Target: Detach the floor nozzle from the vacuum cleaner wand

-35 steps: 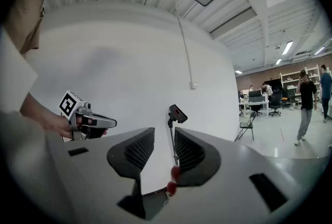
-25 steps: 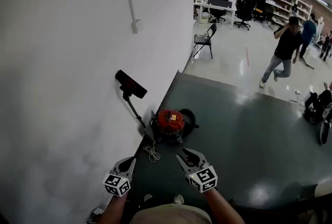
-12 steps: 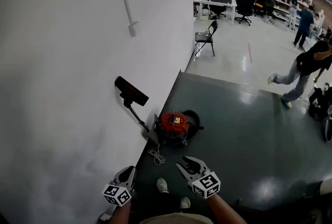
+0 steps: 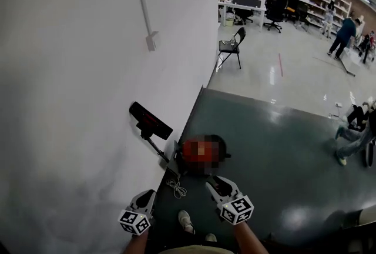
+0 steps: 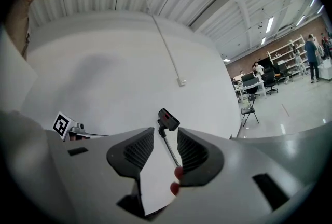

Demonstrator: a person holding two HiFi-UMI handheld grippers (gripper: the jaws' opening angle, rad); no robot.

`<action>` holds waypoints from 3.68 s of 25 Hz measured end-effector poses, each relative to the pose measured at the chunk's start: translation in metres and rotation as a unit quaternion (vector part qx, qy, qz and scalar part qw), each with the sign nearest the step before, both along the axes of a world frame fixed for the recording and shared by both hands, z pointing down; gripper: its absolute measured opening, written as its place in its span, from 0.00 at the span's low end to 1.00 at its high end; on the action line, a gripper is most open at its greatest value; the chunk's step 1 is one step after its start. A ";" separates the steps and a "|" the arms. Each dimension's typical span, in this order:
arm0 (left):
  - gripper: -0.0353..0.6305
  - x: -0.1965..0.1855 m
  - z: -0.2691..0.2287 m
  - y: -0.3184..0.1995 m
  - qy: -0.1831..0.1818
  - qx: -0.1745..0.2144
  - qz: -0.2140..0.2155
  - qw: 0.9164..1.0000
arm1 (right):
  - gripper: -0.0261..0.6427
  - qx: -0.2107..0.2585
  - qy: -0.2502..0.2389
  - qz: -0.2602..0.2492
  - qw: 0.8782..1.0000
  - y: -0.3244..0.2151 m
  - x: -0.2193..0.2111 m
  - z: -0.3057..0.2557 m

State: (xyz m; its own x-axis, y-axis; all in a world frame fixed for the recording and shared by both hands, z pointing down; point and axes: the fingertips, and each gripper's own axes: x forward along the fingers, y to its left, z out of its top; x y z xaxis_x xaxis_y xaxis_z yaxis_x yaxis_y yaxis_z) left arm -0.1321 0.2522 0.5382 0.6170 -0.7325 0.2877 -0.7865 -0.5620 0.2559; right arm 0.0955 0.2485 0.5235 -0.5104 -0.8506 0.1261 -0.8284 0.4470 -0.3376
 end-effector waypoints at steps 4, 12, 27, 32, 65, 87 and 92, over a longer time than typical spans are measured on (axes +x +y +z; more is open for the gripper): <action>0.07 -0.015 -0.002 -0.041 0.006 0.001 0.001 1.000 | 0.23 0.004 0.009 -0.005 1.000 -0.037 -0.015 -0.007; 0.08 -0.037 -0.001 -0.103 0.018 0.000 0.006 1.000 | 0.23 0.002 0.027 -0.020 0.999 -0.088 -0.043 -0.015; 0.08 -0.068 0.019 -0.163 0.038 -0.009 -0.015 0.999 | 0.23 -0.007 0.014 -0.031 0.999 -0.167 -0.066 -0.021; 0.08 -0.065 0.028 -0.195 0.026 -0.016 -0.058 0.998 | 0.23 -0.009 0.002 -0.067 0.998 -0.215 -0.056 -0.020; 0.12 -0.064 0.060 -0.237 -0.034 -0.068 -0.206 0.976 | 0.23 -0.062 -0.047 -0.316 0.946 -0.345 -0.130 0.003; 0.17 -0.090 0.125 -0.268 -0.050 -0.041 -0.111 0.992 | 0.26 -0.066 0.006 -0.214 0.975 -0.320 -0.138 -0.012; 0.20 -0.088 0.136 -0.271 -0.051 -0.045 -0.082 0.994 | 0.35 -0.071 0.016 -0.197 0.978 -0.310 -0.146 -0.011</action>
State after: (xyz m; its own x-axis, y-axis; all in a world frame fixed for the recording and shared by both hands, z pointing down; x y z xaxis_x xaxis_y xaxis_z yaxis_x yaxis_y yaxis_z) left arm -0.2205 -0.0190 0.6743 0.4550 -0.7897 0.4114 -0.8905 -0.4022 0.2128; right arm -0.0509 -0.0612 0.5128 -0.7885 -0.5622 0.2494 -0.6129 0.6840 -0.3957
